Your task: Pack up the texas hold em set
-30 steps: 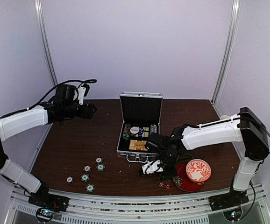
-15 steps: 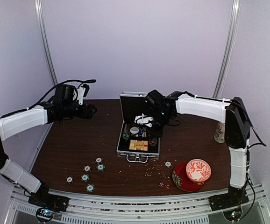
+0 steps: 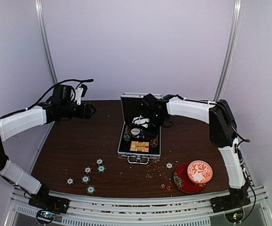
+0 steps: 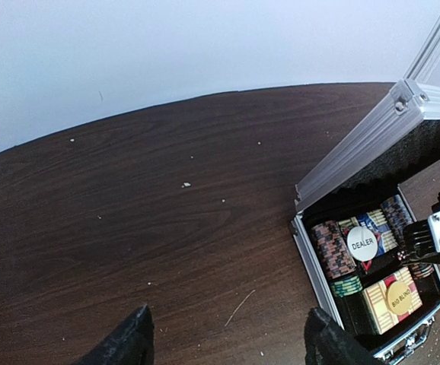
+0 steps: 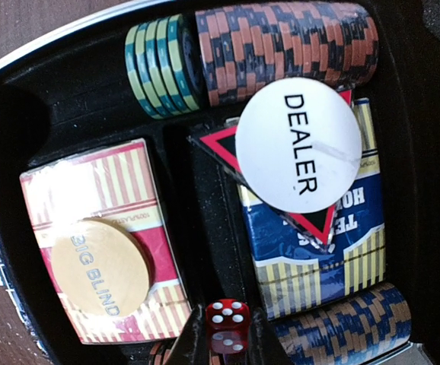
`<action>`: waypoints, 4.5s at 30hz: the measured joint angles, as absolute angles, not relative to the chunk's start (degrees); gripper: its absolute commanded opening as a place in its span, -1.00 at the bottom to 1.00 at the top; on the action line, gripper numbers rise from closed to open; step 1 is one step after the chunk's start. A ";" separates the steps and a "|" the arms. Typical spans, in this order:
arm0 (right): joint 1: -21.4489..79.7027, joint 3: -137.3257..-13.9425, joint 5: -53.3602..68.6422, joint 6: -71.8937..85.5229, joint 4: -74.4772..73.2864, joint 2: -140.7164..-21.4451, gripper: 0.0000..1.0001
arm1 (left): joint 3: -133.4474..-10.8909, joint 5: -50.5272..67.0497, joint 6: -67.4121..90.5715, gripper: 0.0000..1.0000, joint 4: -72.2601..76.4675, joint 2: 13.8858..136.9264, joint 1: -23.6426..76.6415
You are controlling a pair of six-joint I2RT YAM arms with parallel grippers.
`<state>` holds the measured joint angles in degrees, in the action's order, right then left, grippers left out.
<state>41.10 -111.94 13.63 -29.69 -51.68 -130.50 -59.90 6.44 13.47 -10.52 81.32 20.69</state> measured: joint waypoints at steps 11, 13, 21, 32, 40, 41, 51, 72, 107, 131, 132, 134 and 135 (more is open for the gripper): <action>41.12 -112.01 11.40 -29.58 -52.99 -131.22 -0.37 | -59.90 7.31 13.63 0.37 -10.52 81.32 20.60; 41.12 -112.16 11.38 -29.52 -52.99 -131.22 -0.36 | -59.90 7.46 13.63 0.37 -10.52 81.32 20.56; 41.12 -112.20 14.50 -28.51 -53.65 -129.60 -0.31 | -59.90 7.75 13.63 0.37 -10.52 81.32 20.12; 43.64 -90.21 21.19 -30.65 -52.97 -104.16 -0.35 | -59.90 7.88 13.61 0.37 -10.59 81.34 18.76; 55.92 -68.58 17.87 -34.79 -51.53 -95.53 -0.36 | -59.90 8.01 13.61 0.34 -10.61 81.34 18.11; 57.60 -66.72 17.52 -35.46 -51.40 -94.87 -0.37 | -59.90 8.01 13.61 0.34 -10.63 81.34 18.06; 67.22 -58.98 11.05 -37.76 -45.39 -94.52 -0.41 | -59.90 9.54 13.61 0.32 -10.83 81.89 17.82; 67.22 -59.51 8.97 -37.56 -41.17 -98.74 -0.80 | -59.90 12.12 13.61 0.32 -10.83 82.65 17.78; 44.31 -106.80 9.82 -30.20 -47.57 -126.39 -0.85 | -59.90 15.20 14.28 0.31 -10.83 83.61 17.72; 43.86 -108.53 10.00 -29.78 -46.41 -130.13 -0.63 | -59.92 15.42 14.28 0.31 -10.83 84.07 17.72; 43.86 -108.53 10.00 -29.78 -46.35 -130.17 -0.60 | -59.92 15.42 14.28 0.31 -10.83 84.12 17.72; 43.86 -108.57 10.00 -29.78 -46.22 -130.19 -0.55 | -59.92 15.44 14.28 0.31 -10.83 84.23 17.72; 43.86 -108.62 10.00 -29.76 -46.19 -130.19 -0.53 | -59.92 15.42 14.28 0.31 -10.83 84.33 17.72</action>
<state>43.86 -108.62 10.00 -29.76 -46.19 -130.19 -59.92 15.42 14.28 -10.83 84.33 17.72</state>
